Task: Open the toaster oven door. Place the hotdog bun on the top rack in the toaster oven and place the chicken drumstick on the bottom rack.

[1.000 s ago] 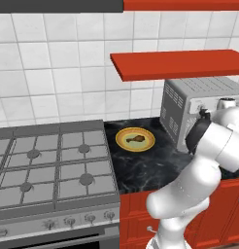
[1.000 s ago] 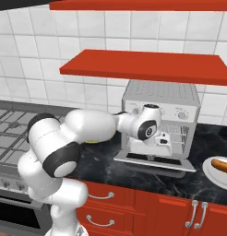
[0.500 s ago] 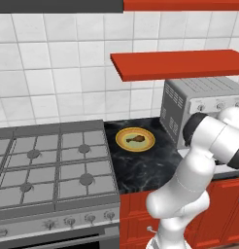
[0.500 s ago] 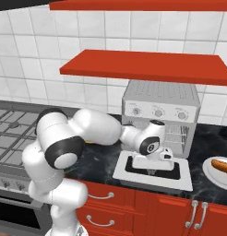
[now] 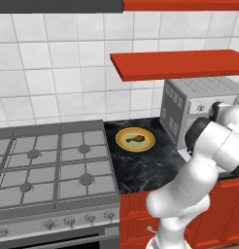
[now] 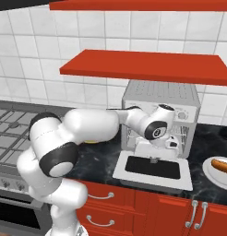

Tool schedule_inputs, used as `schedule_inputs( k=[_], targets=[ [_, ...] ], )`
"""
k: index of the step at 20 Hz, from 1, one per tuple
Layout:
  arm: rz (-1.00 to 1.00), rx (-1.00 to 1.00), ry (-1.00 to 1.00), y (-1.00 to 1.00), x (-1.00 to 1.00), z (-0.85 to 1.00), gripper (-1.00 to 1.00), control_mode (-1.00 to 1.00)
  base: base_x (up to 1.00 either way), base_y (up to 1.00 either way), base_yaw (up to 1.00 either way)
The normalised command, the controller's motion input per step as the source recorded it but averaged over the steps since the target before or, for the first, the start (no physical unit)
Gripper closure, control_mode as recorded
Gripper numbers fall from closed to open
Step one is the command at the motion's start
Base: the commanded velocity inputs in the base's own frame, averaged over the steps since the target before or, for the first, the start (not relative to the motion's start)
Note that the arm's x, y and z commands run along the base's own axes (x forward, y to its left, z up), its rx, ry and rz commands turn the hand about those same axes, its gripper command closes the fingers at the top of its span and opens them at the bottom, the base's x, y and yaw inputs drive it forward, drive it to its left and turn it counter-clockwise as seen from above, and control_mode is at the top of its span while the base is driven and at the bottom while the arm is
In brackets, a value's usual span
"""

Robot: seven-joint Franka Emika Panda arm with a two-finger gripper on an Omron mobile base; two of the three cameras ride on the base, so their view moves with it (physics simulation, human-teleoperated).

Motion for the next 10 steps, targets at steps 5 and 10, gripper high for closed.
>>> schedule_inputs(
  k=[5, 10],
  targets=[
    [0.02, 0.03, -0.19, 0.0, -0.12, 0.5, 1.0, -1.0, 0.0, 0.0, 0.0],
    [0.07, 0.1, -0.21, 0.0, 0.0, 0.02, 1.0, -1.0, 0.0, 0.0, 0.0]
  ],
)
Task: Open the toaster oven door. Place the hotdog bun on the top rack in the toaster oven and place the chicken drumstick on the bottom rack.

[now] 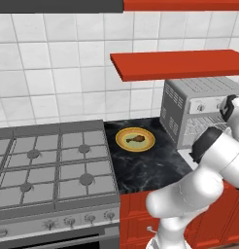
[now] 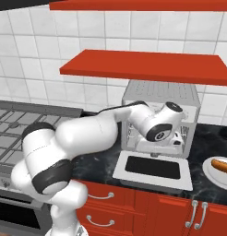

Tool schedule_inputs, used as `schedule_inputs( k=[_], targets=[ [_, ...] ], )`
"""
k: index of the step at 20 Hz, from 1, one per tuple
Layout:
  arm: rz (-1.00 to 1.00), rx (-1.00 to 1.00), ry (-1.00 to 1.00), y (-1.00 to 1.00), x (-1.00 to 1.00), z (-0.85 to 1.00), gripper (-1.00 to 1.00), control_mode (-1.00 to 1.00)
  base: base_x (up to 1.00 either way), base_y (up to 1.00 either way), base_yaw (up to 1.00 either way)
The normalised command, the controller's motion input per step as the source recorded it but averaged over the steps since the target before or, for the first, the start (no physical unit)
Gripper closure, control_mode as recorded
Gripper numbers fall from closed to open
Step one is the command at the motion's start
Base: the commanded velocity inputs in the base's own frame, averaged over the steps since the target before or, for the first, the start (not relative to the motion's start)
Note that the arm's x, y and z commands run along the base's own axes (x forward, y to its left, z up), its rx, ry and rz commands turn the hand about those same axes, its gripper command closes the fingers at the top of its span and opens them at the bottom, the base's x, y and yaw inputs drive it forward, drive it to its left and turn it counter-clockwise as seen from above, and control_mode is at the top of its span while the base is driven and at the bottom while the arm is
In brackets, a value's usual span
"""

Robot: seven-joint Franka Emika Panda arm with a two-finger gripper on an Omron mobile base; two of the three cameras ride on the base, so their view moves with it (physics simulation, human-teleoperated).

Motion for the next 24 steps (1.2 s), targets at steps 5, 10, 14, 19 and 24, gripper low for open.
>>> schedule_inputs(
  k=[5, 10, 14, 19, 24],
  targets=[
    [0.08, 0.06, -0.17, 0.04, 0.23, 0.0, -1.0, -1.0, 0.0, 0.0, 0.0],
    [0.01, 0.11, -0.17, 0.0, 0.03, 0.02, -1.0, -1.0, 0.0, 0.0, 0.0],
    [0.0, 0.16, -0.27, -0.05, 0.0, 0.09, -1.0, -1.0, 0.0, 0.0, 0.0],
    [0.01, 0.12, -0.34, 0.0, 0.16, 0.0, -1.0, -1.0, 0.0, 0.0, 0.0],
    [0.02, 0.13, -0.25, 0.0, 0.32, -0.01, -1.0, -1.0, 0.0, 0.0, 0.0]
  ],
)
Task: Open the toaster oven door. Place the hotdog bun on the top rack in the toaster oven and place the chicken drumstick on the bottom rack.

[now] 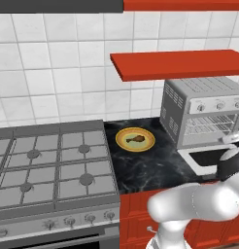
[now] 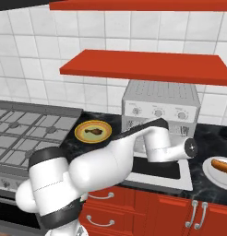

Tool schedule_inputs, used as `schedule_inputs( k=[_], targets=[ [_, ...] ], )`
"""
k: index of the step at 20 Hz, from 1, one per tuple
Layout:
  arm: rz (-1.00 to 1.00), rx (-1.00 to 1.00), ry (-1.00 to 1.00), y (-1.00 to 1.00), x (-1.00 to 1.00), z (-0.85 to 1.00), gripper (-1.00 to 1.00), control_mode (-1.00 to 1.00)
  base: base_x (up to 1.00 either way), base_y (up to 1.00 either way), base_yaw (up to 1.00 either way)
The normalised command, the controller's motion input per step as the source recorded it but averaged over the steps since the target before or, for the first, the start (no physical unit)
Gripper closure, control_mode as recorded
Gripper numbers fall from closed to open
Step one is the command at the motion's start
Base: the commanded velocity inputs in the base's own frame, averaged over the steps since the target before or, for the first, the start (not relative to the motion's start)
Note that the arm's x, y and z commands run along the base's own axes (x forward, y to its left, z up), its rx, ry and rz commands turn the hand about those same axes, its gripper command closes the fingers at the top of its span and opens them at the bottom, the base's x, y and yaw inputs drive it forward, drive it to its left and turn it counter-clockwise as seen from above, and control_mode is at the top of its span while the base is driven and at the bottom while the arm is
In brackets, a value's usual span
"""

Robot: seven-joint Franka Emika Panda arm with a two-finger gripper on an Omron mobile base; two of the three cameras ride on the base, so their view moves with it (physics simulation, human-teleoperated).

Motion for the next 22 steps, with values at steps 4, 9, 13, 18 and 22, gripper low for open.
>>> schedule_inputs(
  k=[4, 9, 13, 18, 22],
  targets=[
    [0.02, 0.17, -0.25, 0.0, 0.15, -0.16, -1.0, -1.0, 0.0, 0.0, 0.0],
    [0.0, 0.15, -0.21, 0.0, 0.22, -0.23, -1.0, -1.0, 0.0, 0.0, 0.0],
    [0.0, 0.11, -0.12, 0.0, 0.43, -0.03, -1.0, -1.0, 0.0, 0.0, 0.0],
    [0.0, 0.04, -0.14, -0.09, 0.04, -0.01, -1.0, -1.0, 0.0, 0.0, 0.0],
    [0.0, 0.01, -0.11, -0.16, 0.04, -0.15, -1.0, -1.0, 0.0, 0.0, 0.0]
  ],
)
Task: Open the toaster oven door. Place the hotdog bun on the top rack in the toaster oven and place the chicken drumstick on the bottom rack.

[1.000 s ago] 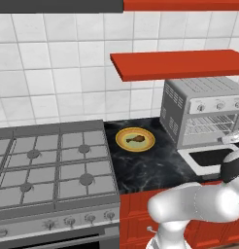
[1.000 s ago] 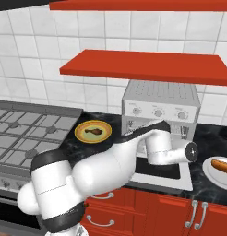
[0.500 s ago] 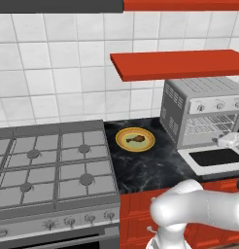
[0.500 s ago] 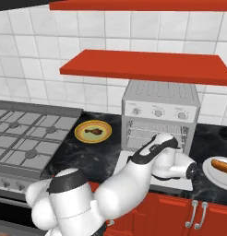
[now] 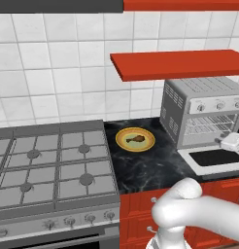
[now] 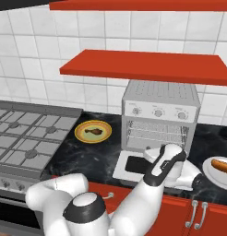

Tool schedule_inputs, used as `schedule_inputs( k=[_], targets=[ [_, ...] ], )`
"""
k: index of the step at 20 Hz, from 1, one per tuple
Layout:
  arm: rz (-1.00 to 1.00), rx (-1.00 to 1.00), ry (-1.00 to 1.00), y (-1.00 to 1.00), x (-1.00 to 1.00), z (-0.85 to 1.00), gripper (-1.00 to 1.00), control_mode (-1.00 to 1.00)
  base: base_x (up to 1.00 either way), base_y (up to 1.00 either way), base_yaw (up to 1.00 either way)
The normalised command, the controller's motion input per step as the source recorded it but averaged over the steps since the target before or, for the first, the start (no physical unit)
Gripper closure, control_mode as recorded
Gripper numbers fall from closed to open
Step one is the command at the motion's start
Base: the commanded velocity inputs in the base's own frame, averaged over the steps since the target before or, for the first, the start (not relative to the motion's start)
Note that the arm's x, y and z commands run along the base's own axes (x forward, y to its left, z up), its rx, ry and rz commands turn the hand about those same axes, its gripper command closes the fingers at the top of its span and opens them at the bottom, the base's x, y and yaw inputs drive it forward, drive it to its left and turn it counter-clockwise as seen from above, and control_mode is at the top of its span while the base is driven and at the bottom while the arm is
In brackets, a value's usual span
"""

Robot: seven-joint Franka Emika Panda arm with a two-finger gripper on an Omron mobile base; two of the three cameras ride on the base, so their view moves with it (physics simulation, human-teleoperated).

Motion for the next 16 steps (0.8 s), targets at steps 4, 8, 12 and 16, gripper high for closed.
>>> schedule_inputs(
  k=[4, 8, 12, 16],
  targets=[
    [0.0, 0.0, -0.07, 0.0, 0.32, 0.0, -1.0, -1.0, 0.0, 0.0, 0.0],
    [0.0, 0.0, -0.04, 0.0, 0.43, -0.01, -1.0, -1.0, 0.0, 0.0, 0.0],
    [0.0, 0.0, -0.01, 0.0, 0.28, -0.11, -1.0, -1.0, 0.0, 0.0, 0.0],
    [0.0, 0.0, 0.0, 0.0, 0.19, -0.26, -1.0, -1.0, 0.0, 0.0, 0.0]
  ],
)
